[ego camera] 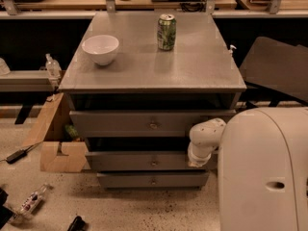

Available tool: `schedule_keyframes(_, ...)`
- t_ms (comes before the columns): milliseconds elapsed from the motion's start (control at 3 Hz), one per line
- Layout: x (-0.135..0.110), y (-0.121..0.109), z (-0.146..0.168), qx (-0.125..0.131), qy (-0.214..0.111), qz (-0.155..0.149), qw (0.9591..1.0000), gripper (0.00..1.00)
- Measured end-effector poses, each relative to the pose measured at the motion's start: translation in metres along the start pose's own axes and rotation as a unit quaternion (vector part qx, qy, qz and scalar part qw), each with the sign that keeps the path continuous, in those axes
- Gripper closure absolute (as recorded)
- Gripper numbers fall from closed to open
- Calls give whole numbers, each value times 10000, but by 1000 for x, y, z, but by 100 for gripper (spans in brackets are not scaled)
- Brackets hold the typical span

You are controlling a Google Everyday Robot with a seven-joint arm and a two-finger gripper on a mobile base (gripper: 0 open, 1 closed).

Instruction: Open middle drawer

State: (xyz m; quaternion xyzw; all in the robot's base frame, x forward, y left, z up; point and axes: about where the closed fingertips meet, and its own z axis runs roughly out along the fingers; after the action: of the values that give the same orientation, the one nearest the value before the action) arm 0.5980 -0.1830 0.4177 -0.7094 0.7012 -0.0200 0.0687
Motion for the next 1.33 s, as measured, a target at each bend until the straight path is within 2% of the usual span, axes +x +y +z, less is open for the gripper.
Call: schedule_keyframes(1333, 0, 0, -3, 0, 0, 0, 10000, 100)
